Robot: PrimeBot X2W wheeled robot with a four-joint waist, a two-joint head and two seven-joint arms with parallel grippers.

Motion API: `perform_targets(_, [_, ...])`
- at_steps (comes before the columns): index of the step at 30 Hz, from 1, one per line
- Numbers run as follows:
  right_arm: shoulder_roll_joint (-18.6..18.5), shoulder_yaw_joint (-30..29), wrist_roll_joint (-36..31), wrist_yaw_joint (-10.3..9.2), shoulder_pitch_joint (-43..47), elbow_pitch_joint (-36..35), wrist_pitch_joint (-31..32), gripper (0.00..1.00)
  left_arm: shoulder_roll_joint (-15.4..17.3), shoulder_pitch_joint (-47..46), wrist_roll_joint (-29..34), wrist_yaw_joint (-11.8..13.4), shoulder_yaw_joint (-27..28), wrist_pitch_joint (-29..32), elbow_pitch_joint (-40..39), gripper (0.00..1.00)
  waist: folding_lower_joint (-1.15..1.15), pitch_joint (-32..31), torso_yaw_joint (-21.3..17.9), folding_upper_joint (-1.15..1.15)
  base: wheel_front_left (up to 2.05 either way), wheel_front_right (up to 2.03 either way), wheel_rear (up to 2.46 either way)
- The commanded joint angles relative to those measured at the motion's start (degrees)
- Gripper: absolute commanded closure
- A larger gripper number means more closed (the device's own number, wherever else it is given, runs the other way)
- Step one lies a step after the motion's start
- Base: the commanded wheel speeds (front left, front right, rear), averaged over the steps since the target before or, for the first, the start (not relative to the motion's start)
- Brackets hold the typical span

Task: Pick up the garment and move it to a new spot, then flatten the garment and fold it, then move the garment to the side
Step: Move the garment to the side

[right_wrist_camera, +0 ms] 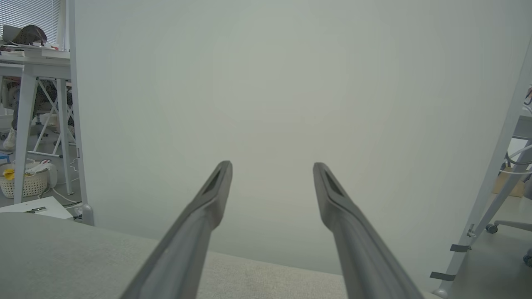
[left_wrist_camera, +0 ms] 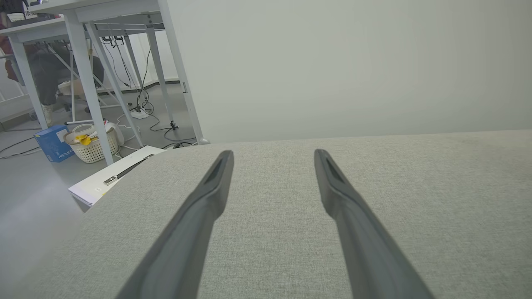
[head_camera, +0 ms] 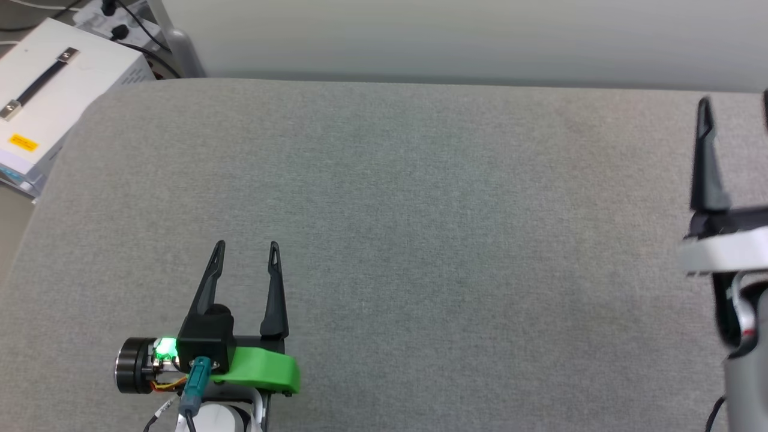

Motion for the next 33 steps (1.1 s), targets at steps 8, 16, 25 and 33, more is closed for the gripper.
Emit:
perform_targets(8, [4.71,1.82,0.92,-0.04,10.81,-0.49,-0.11,0.0,-0.62,2.22,-0.77,-0.99,0.87,-0.33,0.85,0.0,0.0,-3.37,1.32,0.36,0.0,0.0,0.0])
perform_targets(16, [6.93,2.55,1.69,-0.04,18.64,0.86,-0.11,0.0,-1.0,4.41,-1.3,-2.74,0.97,-0.33,1.79,0.0,0.0,-5.4,0.85,0.36,0.0,0.0,0.0])
perform_targets(25, [7.94,3.1,2.79,-0.04,25.23,0.91,-0.11,0.0,-1.4,6.93,-1.29,-3.76,1.08,-0.33,2.45,0.0,0.0,-7.78,0.33,0.36,0.0,0.0,0.0])
perform_targets(33, [8.07,4.04,4.53,-0.04,28.66,1.62,-0.12,0.0,-1.68,8.33,-1.46,-4.54,1.31,-0.33,3.02,0.0,0.0,-9.0,0.35,0.36,0.0,0.0,0.0])
